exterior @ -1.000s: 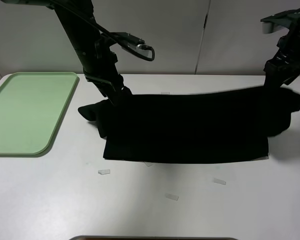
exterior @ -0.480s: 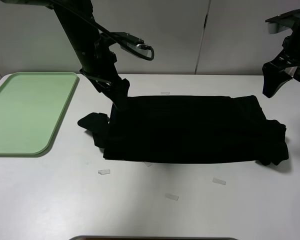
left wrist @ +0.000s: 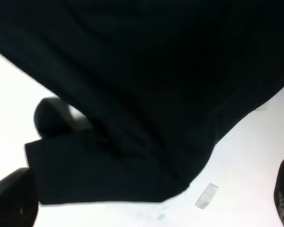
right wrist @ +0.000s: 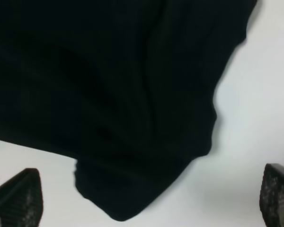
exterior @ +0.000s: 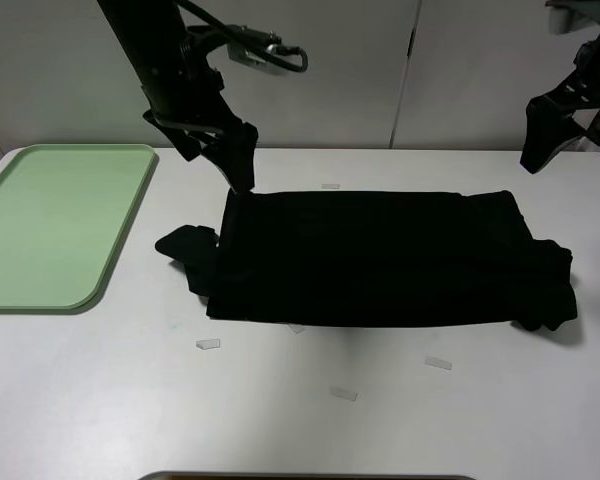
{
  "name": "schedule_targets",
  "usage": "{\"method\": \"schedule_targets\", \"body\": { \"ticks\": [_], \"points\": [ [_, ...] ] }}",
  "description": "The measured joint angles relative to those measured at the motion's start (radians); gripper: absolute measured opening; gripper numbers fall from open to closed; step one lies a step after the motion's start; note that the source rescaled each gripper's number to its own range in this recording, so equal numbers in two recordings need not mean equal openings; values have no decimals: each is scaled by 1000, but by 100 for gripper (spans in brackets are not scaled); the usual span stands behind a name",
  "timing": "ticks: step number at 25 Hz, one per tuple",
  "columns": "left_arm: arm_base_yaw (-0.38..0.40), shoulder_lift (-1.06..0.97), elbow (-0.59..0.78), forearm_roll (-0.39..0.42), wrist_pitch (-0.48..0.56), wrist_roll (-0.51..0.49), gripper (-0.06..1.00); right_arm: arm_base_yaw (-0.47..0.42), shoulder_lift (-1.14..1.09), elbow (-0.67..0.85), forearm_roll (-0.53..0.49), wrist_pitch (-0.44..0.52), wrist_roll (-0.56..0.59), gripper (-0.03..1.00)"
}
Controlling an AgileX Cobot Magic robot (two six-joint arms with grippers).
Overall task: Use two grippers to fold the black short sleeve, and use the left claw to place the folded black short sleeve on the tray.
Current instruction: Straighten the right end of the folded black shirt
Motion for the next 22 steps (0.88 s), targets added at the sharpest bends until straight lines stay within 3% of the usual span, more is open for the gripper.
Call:
{"method": "schedule_targets", "body": {
  "ticks": [6,15,22],
  "points": [
    [0,-160,0,35,14,-72,100,0,-89,0,101,5,90,100],
    [0,-401,0,75,85,-149,99,0,-143,0,137,7,217,100],
    [1,-653,82,113,88,-187,98,0,-145,0,184,9,231,100]
  ]
}}
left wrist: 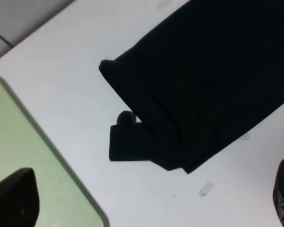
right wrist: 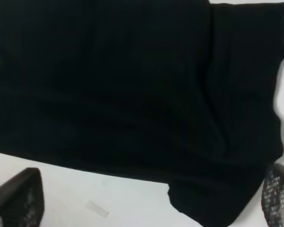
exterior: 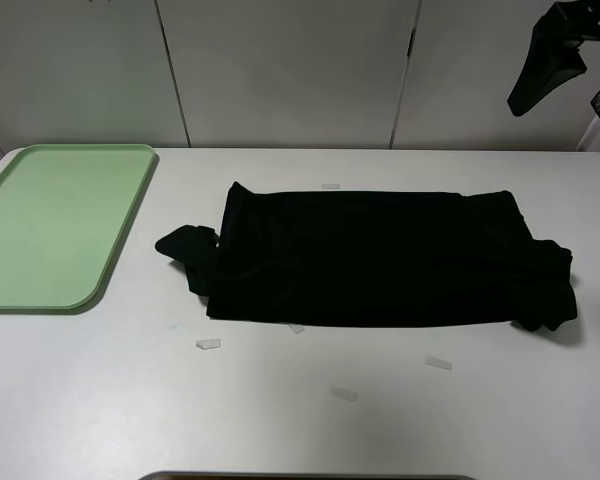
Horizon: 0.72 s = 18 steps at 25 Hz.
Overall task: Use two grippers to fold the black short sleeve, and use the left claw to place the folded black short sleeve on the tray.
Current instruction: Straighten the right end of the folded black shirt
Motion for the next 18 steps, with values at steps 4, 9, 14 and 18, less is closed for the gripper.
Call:
{"method": "schedule_targets", "body": {
  "ticks": [4,9,14,18],
  "points": [
    [0,-195,147,12,1,-37,98,0,0,0,3,1,0,100],
    [0,-480,361,57,1,-118,98,0,0,0,3,1,3,100],
    [0,-772,571,74,-1,-177,98,0,0,0,3,1,3,100],
    [0,-982,745,75,-4,-180,98,0,0,0,3,1,3,100]
  ]
}}
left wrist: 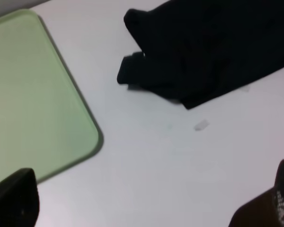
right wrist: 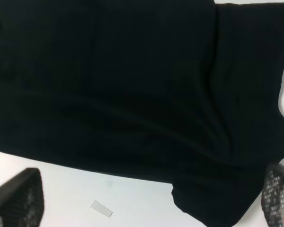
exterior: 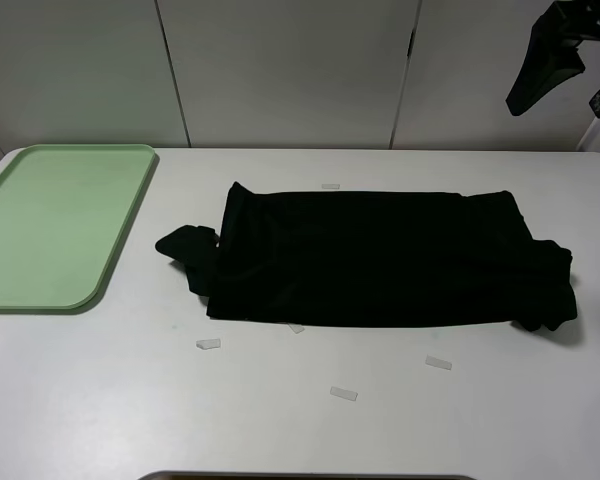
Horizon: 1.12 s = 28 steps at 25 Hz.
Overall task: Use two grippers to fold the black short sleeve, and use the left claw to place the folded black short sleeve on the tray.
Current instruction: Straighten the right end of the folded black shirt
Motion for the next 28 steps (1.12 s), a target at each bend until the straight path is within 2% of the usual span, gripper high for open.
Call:
{"method": "schedule_targets", "body": {
  "ticks": [7,16,28],
  "points": [
    [0,-247,199,-28,-68,-27,98,0,0,0,0,0,13,100],
    [0,-288,330,-62,-79,-51,98,0,0,0,0,0,23,100],
    [1,-288,338,-50,-97,-82,98,0,0,0,0,0,30,100]
  ]
}}
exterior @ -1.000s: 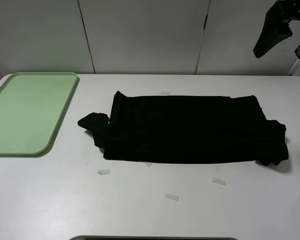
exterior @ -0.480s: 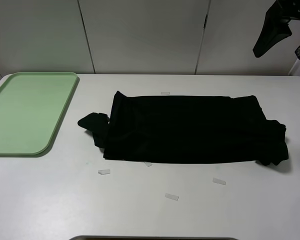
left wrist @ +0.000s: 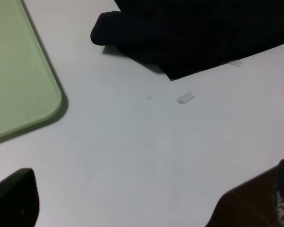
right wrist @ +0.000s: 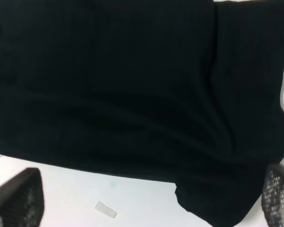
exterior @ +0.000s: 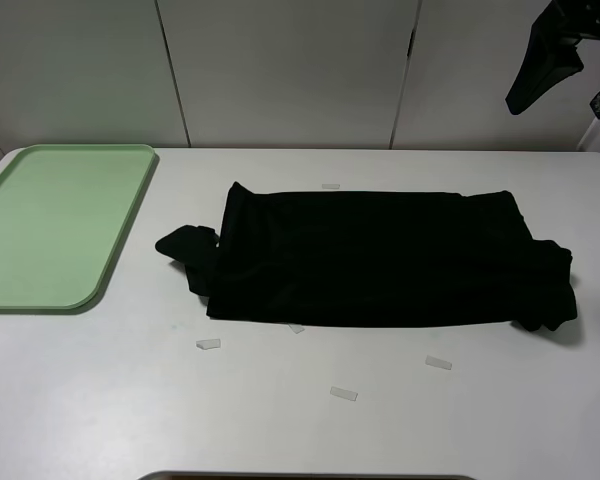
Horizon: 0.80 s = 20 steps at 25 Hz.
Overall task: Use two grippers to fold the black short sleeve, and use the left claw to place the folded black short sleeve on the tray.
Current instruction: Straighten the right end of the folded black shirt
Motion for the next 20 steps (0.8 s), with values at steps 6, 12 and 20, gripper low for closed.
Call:
{"method": "schedule_targets", "body": {
  "ticks": [6,12,20],
  "points": [
    [140,0,0,-2,0,0,98,0,0,0,0,0,0,100],
    [372,0,0,-2,0,0,98,0,0,0,1,0,0,100],
    [478,0,0,0,-1,0,98,0,0,0,1,0,11,100]
  ]
}}
